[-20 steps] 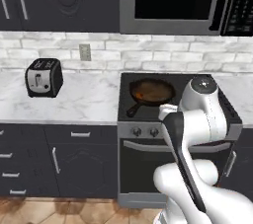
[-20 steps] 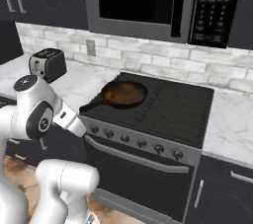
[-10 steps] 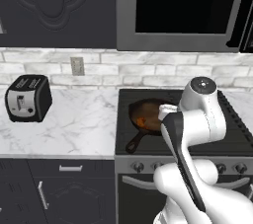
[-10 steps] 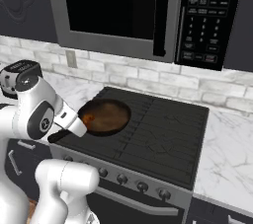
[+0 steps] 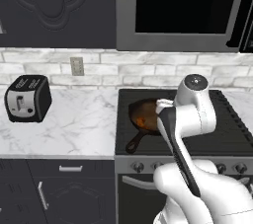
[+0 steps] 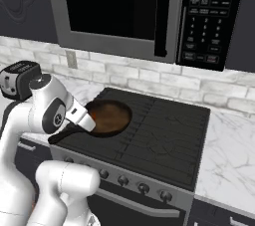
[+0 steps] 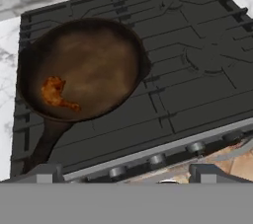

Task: Take the chicken drumsticks from the pan and place one on each plate on the dining counter.

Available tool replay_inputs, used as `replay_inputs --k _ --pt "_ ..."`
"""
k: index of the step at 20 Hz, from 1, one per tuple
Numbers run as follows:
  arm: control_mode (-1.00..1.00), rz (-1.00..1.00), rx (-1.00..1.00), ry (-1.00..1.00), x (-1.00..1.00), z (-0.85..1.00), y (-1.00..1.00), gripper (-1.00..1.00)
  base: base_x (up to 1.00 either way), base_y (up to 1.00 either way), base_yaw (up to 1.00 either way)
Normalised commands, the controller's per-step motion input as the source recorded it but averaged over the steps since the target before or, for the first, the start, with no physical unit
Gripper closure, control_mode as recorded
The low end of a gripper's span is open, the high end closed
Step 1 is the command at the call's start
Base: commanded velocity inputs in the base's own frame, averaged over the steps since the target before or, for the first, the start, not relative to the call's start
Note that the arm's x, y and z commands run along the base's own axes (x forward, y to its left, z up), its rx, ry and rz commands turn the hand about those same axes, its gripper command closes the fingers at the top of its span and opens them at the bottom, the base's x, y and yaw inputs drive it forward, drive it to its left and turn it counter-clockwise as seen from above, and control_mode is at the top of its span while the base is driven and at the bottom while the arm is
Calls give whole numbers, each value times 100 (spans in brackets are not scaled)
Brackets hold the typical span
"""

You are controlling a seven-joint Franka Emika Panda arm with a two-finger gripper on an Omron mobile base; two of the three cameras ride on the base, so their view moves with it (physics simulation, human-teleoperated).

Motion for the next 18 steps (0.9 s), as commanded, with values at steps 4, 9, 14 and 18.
replay_inputs --k 4,9,14,18 --pt "-100 0 4 -1 78 -8 -30 -100 0 0 0" --pt "-100 0 1 0 78 -3 -14 -100 0 0 0" --pt "-100 7 0 1 79 -17 0 -100 0 0 0" --pt "-100 28 0 5 64 -40 0 -100 0 0 0"
